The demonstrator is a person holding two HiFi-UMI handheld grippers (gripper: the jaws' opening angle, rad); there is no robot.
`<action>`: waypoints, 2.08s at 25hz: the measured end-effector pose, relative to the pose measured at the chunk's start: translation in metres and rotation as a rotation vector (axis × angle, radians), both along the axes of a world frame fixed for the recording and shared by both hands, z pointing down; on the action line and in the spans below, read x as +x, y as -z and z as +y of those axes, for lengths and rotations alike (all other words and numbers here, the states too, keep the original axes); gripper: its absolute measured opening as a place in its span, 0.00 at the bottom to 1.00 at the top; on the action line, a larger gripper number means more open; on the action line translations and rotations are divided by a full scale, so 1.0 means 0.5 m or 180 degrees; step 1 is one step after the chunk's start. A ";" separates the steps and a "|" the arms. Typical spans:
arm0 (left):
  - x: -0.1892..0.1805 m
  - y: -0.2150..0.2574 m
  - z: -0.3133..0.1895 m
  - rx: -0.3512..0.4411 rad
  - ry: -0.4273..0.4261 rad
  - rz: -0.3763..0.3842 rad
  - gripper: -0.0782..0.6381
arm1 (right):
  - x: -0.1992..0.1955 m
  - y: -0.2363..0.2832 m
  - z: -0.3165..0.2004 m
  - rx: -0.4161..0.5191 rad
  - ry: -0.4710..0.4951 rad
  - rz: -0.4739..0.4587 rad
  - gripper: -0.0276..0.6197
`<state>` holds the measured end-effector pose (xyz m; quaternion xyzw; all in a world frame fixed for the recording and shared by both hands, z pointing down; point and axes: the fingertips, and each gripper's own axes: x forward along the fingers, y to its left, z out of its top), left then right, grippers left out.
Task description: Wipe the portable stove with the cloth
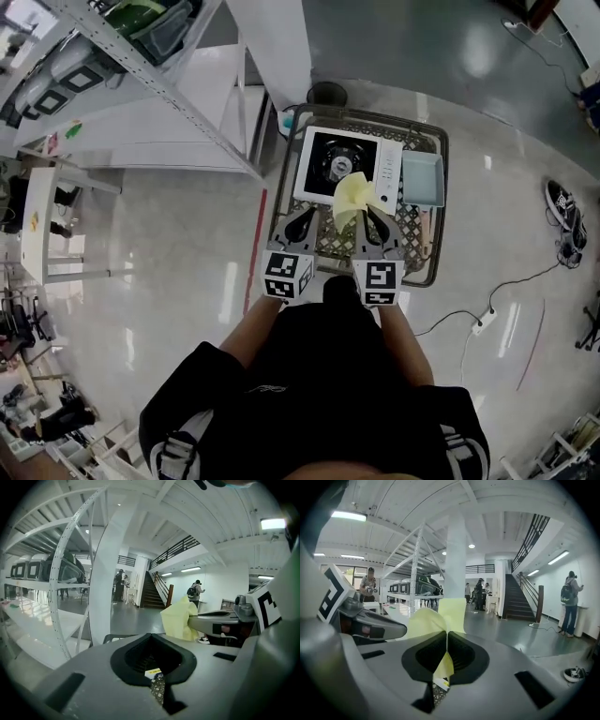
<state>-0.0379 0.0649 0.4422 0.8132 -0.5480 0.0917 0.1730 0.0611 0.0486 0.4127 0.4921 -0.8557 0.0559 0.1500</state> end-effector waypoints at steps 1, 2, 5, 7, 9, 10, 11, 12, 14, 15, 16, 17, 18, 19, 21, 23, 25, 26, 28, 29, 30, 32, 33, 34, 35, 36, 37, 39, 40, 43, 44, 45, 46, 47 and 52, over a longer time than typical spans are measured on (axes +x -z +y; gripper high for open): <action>0.003 -0.006 -0.018 -0.0041 0.0022 -0.0022 0.13 | 0.002 -0.006 -0.023 -0.0018 0.0037 -0.0014 0.06; 0.004 -0.011 -0.036 -0.0074 0.0044 -0.0041 0.13 | 0.004 -0.011 -0.045 -0.0035 0.0076 -0.0034 0.06; 0.005 -0.023 -0.076 -0.0158 0.0110 -0.0081 0.13 | 0.008 -0.034 -0.102 -0.0087 0.0167 -0.0062 0.06; 0.002 -0.037 -0.091 -0.0213 0.0144 -0.0134 0.13 | 0.012 -0.057 -0.132 -0.0142 0.0193 -0.0071 0.06; 0.004 -0.054 -0.101 -0.0259 0.0156 -0.0194 0.13 | 0.018 -0.082 -0.158 -0.0213 0.0226 -0.0052 0.06; 0.007 -0.062 -0.105 -0.0282 0.0162 -0.0206 0.13 | 0.020 -0.094 -0.171 -0.0250 0.0257 -0.0030 0.06; 0.006 -0.070 -0.109 -0.0312 0.0170 -0.0203 0.13 | 0.018 -0.106 -0.183 -0.0287 0.0291 -0.0009 0.06; 0.001 -0.077 -0.112 -0.0355 0.0182 -0.0191 0.13 | 0.012 -0.118 -0.194 -0.0329 0.0320 0.0004 0.06; -0.014 -0.094 -0.121 -0.0460 0.0210 -0.0165 0.13 | -0.005 -0.141 -0.213 -0.0414 0.0359 0.0017 0.06; -0.022 -0.101 -0.127 -0.0498 0.0219 -0.0155 0.13 | -0.014 -0.151 -0.220 -0.0448 0.0376 0.0026 0.06; -0.029 -0.106 -0.134 -0.0519 0.0226 -0.0145 0.13 | -0.022 -0.158 -0.226 -0.0473 0.0394 0.0038 0.06; -0.036 -0.111 -0.141 -0.0533 0.0228 -0.0132 0.13 | -0.030 -0.163 -0.231 -0.0490 0.0411 0.0050 0.06; -0.041 -0.117 -0.148 -0.0549 0.0225 -0.0116 0.13 | -0.037 -0.168 -0.235 -0.0503 0.0420 0.0064 0.06; -0.045 -0.125 -0.155 -0.0569 0.0213 -0.0099 0.13 | -0.042 -0.173 -0.239 -0.0516 0.0420 0.0079 0.06; -0.049 -0.143 -0.171 -0.0612 0.0164 -0.0072 0.13 | -0.047 -0.183 -0.253 -0.0537 0.0388 0.0113 0.06; -0.055 -0.159 -0.189 -0.0647 0.0092 -0.0054 0.13 | -0.054 -0.192 -0.279 -0.0543 0.0328 0.0135 0.06; -0.067 -0.172 -0.209 -0.0682 0.0020 -0.0013 0.13 | -0.067 -0.199 -0.315 -0.0518 0.0279 0.0194 0.06; -0.075 -0.178 -0.219 -0.0706 -0.0010 0.0028 0.13 | -0.075 -0.204 -0.337 -0.0499 0.0271 0.0248 0.06; -0.092 -0.186 -0.239 -0.0751 -0.0078 0.0112 0.13 | -0.095 -0.221 -0.387 -0.0490 0.0280 0.0368 0.06; -0.101 -0.187 -0.248 -0.0757 -0.0127 0.0126 0.13 | -0.107 -0.232 -0.412 -0.0512 0.0292 0.0417 0.06; -0.110 -0.187 -0.257 -0.0749 -0.0181 0.0119 0.13 | -0.120 -0.245 -0.437 -0.0547 0.0313 0.0465 0.06; -0.129 -0.196 -0.276 -0.0746 -0.0260 0.0067 0.13 | -0.149 -0.276 -0.483 -0.0629 0.0390 0.0606 0.06; -0.141 -0.209 -0.288 -0.0772 -0.0262 0.0032 0.13 | -0.164 -0.293 -0.507 -0.0662 0.0444 0.0707 0.06; -0.154 -0.224 -0.301 -0.0815 -0.0239 0.0001 0.13 | -0.180 -0.311 -0.531 -0.0691 0.0508 0.0818 0.06; -0.167 -0.239 -0.315 -0.0862 -0.0200 -0.0013 0.13 | -0.198 -0.329 -0.552 -0.0727 0.0580 0.0919 0.06; -0.179 -0.251 -0.326 -0.0903 -0.0153 -0.0003 0.13 | -0.217 -0.348 -0.567 -0.0776 0.0655 0.1003 0.06; -0.189 -0.261 -0.335 -0.0936 -0.0103 0.0023 0.13 | -0.235 -0.366 -0.577 -0.0835 0.0733 0.1072 0.06; -0.206 -0.278 -0.350 -0.0981 -0.0022 0.0073 0.13 | -0.268 -0.399 -0.593 -0.0936 0.0869 0.1192 0.06; -0.214 -0.284 -0.358 -0.0994 0.0004 0.0087 0.13 | -0.282 -0.413 -0.602 -0.0976 0.0921 0.1263 0.06; -0.233 -0.298 -0.370 -0.1023 0.0046 0.0120 0.13 | -0.308 -0.453 -0.619 -0.1141 0.1011 0.1439 0.06; -0.237 -0.302 -0.368 -0.1038 0.0052 0.0132 0.13 | -0.312 -0.467 -0.619 -0.1217 0.1027 0.1469 0.06; -0.240 -0.306 -0.365 -0.1057 0.0054 0.0141 0.13 | -0.314 -0.480 -0.616 -0.1290 0.1037 0.1487 0.06; -0.243 -0.311 -0.359 -0.1079 0.0053 0.0143 0.13 | -0.316 -0.490 -0.613 -0.1340 0.1040 0.1502 0.07; -0.246 -0.317 -0.353 -0.1105 0.0053 0.0143 0.13 | -0.318 -0.497 -0.610 -0.1349 0.1045 0.1527 0.07; -0.249 -0.328 -0.324 -0.1195 0.0083 0.0219 0.13 | -0.335 -0.506 -0.593 -0.1073 0.1211 0.1787 0.06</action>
